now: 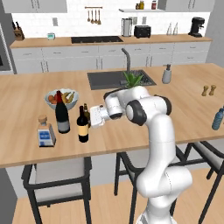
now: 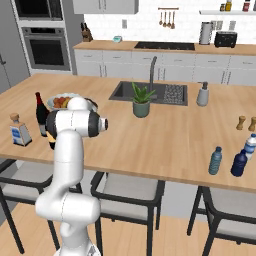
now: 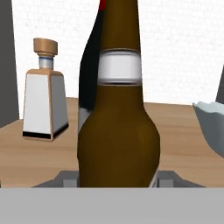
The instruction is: Move the plastic bottles in the middle to the plastics group, and the glass bottles in the middle to the glass group.
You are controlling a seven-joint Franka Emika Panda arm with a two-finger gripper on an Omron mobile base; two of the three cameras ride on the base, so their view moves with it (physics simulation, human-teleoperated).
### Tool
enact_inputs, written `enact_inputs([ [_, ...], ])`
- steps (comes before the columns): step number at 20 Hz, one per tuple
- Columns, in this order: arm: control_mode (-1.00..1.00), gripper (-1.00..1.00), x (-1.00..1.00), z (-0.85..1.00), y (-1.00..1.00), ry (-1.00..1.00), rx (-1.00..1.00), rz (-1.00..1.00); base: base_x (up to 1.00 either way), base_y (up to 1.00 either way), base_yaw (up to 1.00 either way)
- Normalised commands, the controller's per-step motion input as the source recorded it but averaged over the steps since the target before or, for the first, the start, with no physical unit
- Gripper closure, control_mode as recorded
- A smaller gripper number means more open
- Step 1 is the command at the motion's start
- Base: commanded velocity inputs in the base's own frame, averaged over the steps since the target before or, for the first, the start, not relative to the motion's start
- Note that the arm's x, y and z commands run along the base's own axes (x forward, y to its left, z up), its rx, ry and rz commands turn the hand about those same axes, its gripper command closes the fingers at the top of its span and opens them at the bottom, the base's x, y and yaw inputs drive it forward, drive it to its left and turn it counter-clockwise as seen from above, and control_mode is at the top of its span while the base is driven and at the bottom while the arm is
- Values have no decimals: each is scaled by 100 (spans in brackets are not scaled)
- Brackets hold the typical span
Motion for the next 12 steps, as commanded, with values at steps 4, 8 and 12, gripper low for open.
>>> enact_inputs([
  [4,-100,100,10,-21,-14,0,0,0,0,0,0],
  [8,-100,-100,0,-26,-13,0,0,0,0,0,0],
  [12,-100,-100,0,-20,-15,0,0,0,0,0,0],
])
